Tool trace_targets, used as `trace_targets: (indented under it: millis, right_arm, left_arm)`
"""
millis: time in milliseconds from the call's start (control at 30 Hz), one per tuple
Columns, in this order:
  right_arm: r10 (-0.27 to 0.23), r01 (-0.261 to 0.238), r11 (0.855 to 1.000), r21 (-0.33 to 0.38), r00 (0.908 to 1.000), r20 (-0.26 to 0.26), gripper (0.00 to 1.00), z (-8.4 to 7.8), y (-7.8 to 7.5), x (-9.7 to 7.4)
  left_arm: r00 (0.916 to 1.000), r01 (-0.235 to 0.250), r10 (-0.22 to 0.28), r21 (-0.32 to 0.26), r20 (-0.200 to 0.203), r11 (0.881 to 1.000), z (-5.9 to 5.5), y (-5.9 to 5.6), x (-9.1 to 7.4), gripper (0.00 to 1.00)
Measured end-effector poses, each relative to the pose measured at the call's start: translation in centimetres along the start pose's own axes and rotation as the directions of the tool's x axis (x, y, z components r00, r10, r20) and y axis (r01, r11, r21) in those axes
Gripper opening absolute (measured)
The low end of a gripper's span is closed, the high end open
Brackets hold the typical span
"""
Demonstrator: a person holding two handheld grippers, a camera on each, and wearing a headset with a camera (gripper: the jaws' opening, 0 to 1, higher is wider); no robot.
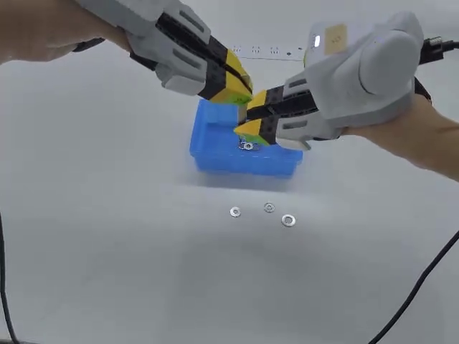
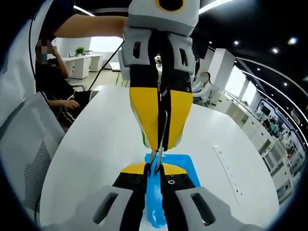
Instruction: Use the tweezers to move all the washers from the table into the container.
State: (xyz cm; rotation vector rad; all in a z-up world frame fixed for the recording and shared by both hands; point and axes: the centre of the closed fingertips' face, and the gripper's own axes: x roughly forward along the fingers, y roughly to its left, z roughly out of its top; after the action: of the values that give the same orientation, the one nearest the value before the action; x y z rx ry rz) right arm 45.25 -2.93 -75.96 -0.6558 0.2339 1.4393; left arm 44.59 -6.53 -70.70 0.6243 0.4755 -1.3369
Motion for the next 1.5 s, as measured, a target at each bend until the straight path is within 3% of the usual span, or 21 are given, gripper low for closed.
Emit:
trace_targets:
  millis: [300, 433, 733, 933, 1167, 1500]
  right_arm:
    - [0.041, -0.040, 0.999, 0.014, 0.9991, -0.011, 0.11, -0.2, 4.1, -0.3]
    - [0.060, -0.059, 0.998, 0.012, 0.9979, -0.025, 0.11, -0.9, 5.7, 0.0]
    - [0.095, -0.093, 0.995, 0.023, 0.9941, -0.052, 0.11, -2.5, 8.1, 0.8]
    - [0.113, -0.110, 0.993, 0.044, 0.9918, -0.060, 0.11, -3.5, 9.1, 1.1]
    - [0.125, -0.121, 0.991, 0.065, 0.9900, -0.066, 0.11, -4.3, 9.6, 1.8]
    - [0.116, -0.112, 0.992, 0.050, 0.9897, -0.084, 0.11, -5.2, 8.7, 2.9]
  left_arm:
    - [0.9996, 0.020, -0.020, -0.018, 0.018, 1.000, -0.5, -4.0, 0.3, 0.07]
    - [0.9992, 0.026, -0.025, -0.049, 0.030, 0.998, -1.2, -5.3, 0.9, 0.07]
    - [0.9989, 0.045, -0.044, -0.095, 0.016, 0.994, -2.8, -7.4, 2.1, 0.07]
    - [0.9985, 0.052, -0.050, -0.121, 0.023, 0.991, -3.5, -8.3, 2.8, 0.07]
    - [0.9983, 0.051, -0.046, -0.145, 0.036, 0.988, -4.4, -8.5, 3.3, 0.07]
    - [0.9989, 0.034, -0.028, -0.180, 0.036, 0.983, -5.7, -7.3, 3.5, 0.07]
